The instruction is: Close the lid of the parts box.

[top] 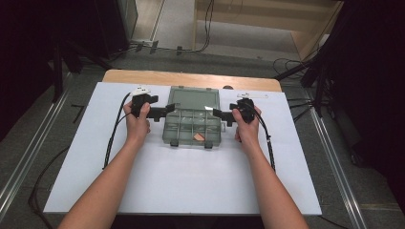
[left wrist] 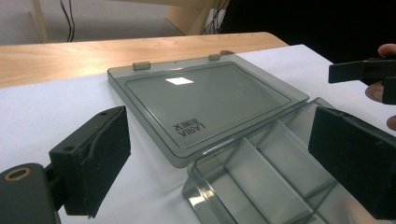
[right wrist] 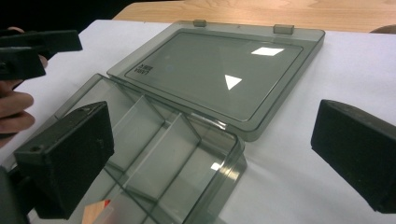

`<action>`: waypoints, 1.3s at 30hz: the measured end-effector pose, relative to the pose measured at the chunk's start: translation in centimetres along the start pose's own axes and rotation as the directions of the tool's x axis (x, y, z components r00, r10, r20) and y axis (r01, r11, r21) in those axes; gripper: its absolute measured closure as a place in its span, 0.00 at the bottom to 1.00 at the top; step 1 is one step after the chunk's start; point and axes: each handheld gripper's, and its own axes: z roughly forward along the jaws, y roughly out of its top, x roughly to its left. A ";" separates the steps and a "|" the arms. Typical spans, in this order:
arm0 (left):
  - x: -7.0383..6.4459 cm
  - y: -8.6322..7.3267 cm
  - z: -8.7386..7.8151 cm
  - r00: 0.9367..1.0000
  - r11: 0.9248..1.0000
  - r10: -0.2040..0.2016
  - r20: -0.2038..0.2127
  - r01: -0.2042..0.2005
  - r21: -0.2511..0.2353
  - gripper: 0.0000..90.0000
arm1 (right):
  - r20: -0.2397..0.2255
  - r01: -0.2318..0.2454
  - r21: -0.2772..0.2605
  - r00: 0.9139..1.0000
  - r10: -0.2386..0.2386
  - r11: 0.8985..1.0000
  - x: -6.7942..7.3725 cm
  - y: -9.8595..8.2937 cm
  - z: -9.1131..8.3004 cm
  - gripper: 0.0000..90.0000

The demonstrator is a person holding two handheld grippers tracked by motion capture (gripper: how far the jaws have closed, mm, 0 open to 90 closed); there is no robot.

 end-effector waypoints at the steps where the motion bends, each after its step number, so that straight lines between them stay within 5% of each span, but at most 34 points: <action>1: 0.1 -0.1 0.2 1.000 1.000 -0.001 -0.004 0.001 0.005 0.05 | -0.004 -0.003 0.002 1.000 0.003 1.000 -0.1 0.1 0.2 0.00; 10: 1.1 -0.2 1.6 0.998 0.997 -0.057 -0.019 0.058 0.043 0.07 | -0.035 -0.062 0.029 0.997 0.063 0.998 -0.8 1.1 1.6 0.00; 12: 1.1 -0.2 1.9 0.997 0.997 -0.062 -0.036 0.064 0.052 0.14 | -0.017 -0.067 0.038 0.998 0.067 0.997 -1.0 1.1 1.9 0.06; 18: 1.1 -0.2 2.7 0.996 0.993 -0.088 -0.028 0.090 0.079 0.15 | -0.007 -0.103 0.067 0.995 0.104 0.992 -2.0 0.8 2.6 0.13; 22: 1.4 -0.2 3.1 0.989 0.986 -0.137 -0.064 0.142 0.084 0.16 | 0.012 -0.109 0.097 0.994 0.108 0.989 -2.1 0.6 3.2 0.16; 39: 0.9 -0.4 4.9 0.977 0.968 -0.196 -0.088 0.207 0.140 0.30 | -0.024 -0.223 0.118 0.974 0.227 0.968 -2.3 0.3 4.7 0.23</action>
